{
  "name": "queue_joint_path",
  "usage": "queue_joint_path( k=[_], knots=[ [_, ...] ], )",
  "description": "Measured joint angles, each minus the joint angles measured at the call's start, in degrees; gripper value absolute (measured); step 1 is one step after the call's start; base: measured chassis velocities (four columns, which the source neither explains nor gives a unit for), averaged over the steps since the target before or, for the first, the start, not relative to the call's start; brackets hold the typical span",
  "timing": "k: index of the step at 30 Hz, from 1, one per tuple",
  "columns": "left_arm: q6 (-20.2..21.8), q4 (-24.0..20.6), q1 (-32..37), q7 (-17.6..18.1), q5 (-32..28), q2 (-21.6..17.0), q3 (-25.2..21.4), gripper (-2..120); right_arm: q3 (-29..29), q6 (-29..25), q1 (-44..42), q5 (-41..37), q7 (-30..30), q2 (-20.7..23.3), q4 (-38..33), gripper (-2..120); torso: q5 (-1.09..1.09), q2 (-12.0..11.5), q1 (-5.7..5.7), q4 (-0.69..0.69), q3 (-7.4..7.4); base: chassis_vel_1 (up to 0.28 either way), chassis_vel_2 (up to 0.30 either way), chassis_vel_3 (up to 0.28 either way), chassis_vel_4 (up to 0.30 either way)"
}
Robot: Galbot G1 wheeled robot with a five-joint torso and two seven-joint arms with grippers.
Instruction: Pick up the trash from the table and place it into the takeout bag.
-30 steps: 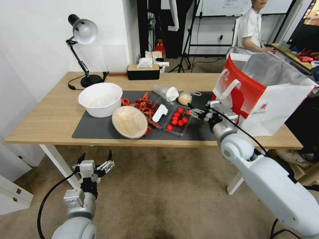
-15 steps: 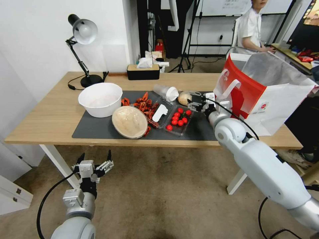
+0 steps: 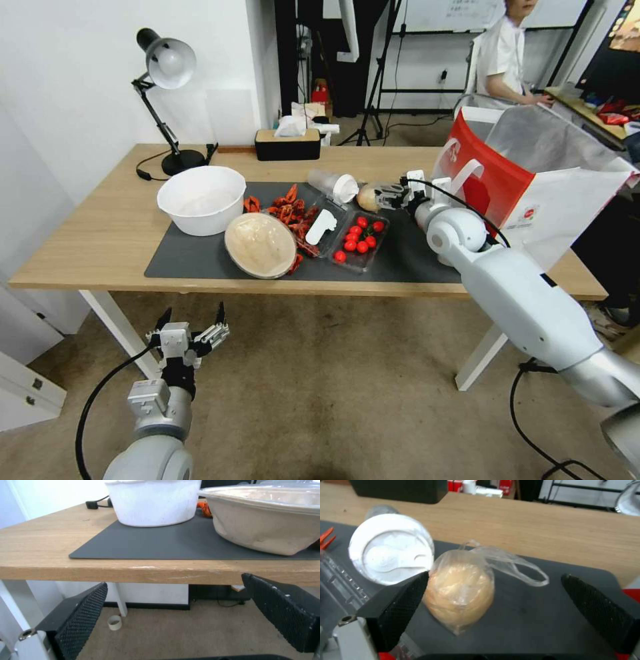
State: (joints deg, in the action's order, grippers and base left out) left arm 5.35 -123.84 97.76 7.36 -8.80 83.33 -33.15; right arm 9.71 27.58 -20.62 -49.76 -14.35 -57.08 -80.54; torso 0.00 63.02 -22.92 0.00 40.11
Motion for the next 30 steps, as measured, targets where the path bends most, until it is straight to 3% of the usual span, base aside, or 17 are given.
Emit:
queue_joint_path(
  k=[8,30],
  knots=[
    [0.03,0.0,-0.01,0.02,-0.01,-0.03,0.02,100,1.76,2.82,3.0,0.37,3.8,-1.02,3.35,100,0.0,0.0,0.0,0.0,0.0,0.0,0.0,0.0,0.0],
    [0.08,-0.16,0.14,0.1,0.12,0.07,-0.21,100,2.47,7.42,6.06,-2.91,2.48,-4.68,7.81,100,0.0,0.01,0.0,0.0,0.0,0.0,0.0,0.0,0.0]
  ],
)
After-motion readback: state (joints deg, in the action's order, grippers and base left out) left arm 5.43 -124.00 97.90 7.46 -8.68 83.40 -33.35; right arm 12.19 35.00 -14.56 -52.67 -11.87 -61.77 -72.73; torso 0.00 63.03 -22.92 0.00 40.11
